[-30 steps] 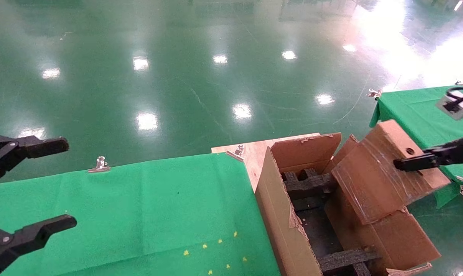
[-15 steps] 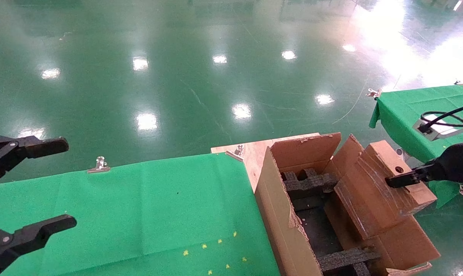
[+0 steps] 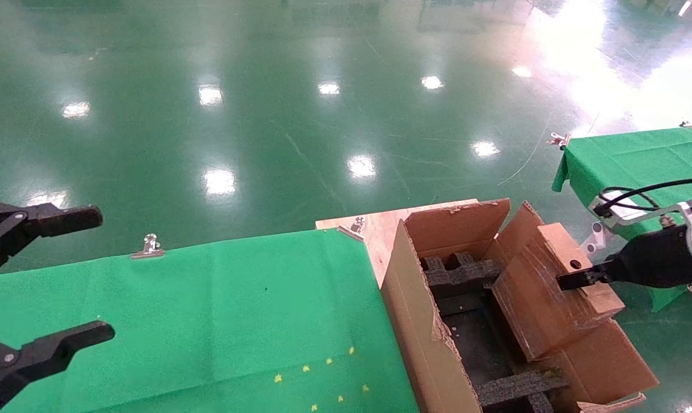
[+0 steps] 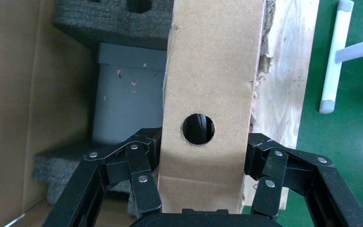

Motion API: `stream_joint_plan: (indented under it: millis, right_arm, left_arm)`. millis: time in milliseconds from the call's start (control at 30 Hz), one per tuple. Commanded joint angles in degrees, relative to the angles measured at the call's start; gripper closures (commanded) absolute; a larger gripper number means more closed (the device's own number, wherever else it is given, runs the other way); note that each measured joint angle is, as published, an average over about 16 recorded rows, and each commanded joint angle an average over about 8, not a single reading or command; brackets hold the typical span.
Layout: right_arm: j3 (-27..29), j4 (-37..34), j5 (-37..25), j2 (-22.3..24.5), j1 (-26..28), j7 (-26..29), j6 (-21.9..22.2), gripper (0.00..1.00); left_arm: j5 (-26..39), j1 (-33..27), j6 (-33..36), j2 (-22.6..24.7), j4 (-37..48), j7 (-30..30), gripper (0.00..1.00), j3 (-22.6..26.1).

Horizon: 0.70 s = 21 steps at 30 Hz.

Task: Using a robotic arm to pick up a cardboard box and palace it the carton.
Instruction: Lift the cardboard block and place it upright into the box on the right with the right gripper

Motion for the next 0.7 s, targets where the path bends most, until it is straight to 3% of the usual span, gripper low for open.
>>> stream_joint_plan:
  millis: [33, 700]
  right_arm:
    - [-0.2, 1.5, 0.0, 0.1, -1.0, 1.3, 1.9, 1.00]
    - [-3.1, 3.4, -1.6, -5.8, -10.6, 10.6, 13.2, 1.00]
  left_arm:
    - [0.0, 0.0, 0.0, 0.0, 0.0, 0.0, 0.00, 0.0]
    - [0.0, 0.0, 0.0, 0.0, 0.0, 0.0, 0.00, 0.0]
